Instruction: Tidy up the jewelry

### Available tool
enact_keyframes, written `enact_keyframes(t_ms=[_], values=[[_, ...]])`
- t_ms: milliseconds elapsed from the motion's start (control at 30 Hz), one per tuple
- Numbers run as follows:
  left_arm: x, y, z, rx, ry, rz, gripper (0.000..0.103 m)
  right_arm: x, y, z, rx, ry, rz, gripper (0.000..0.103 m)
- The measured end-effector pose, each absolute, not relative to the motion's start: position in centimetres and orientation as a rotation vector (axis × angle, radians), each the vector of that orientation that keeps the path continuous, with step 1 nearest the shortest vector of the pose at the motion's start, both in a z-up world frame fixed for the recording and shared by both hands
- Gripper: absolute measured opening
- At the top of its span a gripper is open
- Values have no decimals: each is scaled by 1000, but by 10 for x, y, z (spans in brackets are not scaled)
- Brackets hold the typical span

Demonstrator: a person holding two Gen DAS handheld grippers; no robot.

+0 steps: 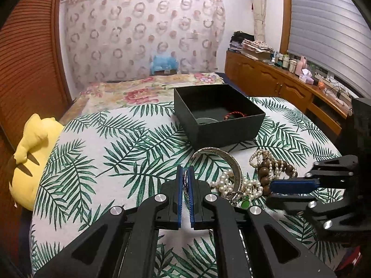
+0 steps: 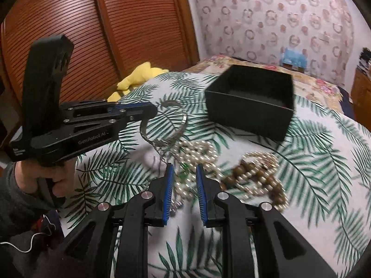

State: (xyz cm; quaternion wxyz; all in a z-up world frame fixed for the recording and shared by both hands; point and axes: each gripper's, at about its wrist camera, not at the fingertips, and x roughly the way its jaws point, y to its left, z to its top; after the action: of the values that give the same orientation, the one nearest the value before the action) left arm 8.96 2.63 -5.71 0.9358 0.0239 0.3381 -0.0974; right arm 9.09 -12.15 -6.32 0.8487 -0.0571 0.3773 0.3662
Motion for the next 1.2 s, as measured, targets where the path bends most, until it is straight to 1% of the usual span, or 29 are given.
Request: enact_keyframes(t_ms=[167,200,233,300,567,600,633,667,700,733,767,900,1067,1100,1133,1200], values=[[90,28,-56,46,692,-205,3,90,-108,-64,-167,785,790,22],[91,28,-55,46,693,-208,3,91,-107,-65,-163,790,790,25],[91,27,-54,47,694,-210,3,91,-107,-66,-162,789,793,34],[92,26,-52,48,693,-215,3,91,-105,-66,-171,784,794,39],[91,24,-46,38,686,-227,3,105,-95,-72,-196,823,768,39],[92,23,-45,39,686,-226,3,106,-95,-72,-187,826,779,34],[92,23,-45,39,685,-226,3,107,-95,-72,-179,832,787,19],[93,23,-44,39,685,-225,3,109,-98,-71,-166,834,789,13],[94,24,-44,38,684,-225,3,110,-101,-69,-154,831,791,4],[94,24,-43,37,683,-224,3,111,-105,-69,-141,828,798,1],[94,25,-42,33,683,-227,3,112,-109,-67,-120,825,808,1],[93,24,-36,31,674,-232,3,110,-118,-58,-110,804,808,1],[92,21,-31,39,666,-237,3,97,-123,-51,-137,764,807,3],[91,21,-30,41,664,-237,3,94,-124,-52,-142,764,809,9],[91,20,-29,42,663,-238,3,93,-123,-52,-143,764,813,16],[90,20,-27,43,660,-241,3,91,-120,-55,-148,766,818,22]])
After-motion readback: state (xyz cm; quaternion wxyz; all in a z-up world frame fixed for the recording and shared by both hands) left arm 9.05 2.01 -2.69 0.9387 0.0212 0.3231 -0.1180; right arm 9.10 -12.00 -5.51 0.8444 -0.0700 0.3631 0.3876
